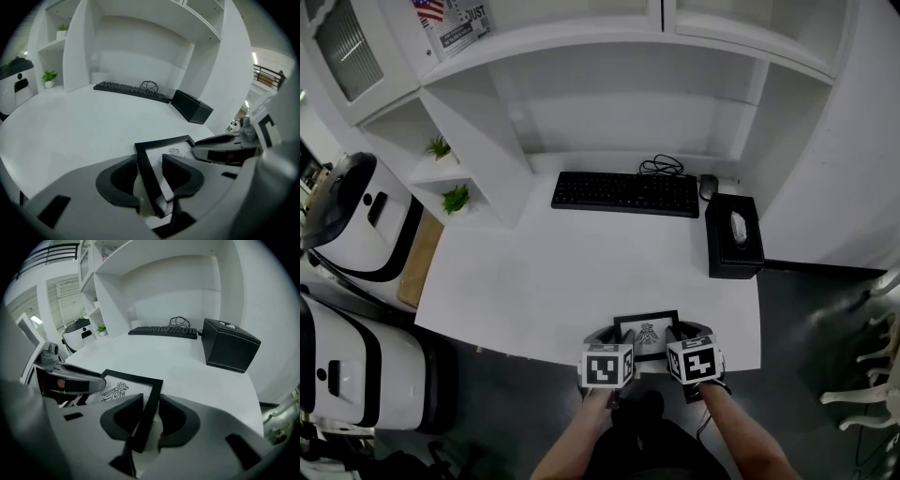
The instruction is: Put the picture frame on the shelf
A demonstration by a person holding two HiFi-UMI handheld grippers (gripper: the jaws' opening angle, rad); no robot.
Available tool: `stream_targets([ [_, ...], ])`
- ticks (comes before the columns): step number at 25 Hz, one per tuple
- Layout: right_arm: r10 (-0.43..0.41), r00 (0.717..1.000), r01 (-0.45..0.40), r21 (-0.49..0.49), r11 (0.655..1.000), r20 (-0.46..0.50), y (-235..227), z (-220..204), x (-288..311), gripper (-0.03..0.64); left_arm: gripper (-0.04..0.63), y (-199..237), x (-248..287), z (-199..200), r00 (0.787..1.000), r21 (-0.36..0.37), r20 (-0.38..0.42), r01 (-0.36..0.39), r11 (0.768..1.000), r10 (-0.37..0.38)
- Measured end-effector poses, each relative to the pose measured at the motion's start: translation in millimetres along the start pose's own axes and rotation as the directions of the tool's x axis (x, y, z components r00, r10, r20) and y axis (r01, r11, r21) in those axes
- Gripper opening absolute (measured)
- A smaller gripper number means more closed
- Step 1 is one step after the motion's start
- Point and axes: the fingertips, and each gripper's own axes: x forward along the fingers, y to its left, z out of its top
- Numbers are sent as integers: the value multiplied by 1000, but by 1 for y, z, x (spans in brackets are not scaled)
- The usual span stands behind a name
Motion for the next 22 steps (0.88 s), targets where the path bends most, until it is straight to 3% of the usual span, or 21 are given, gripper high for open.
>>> stream_targets([
  [13,1,999,-3,50,999,45,-3,-5,-11,91,155,-7,-4,-6,999,19,32,-5,1000,5],
  [22,16,992,-23,55,998,125,2,7,-32,75,108,-7,-22,6,992,56,108,-68,996,61],
])
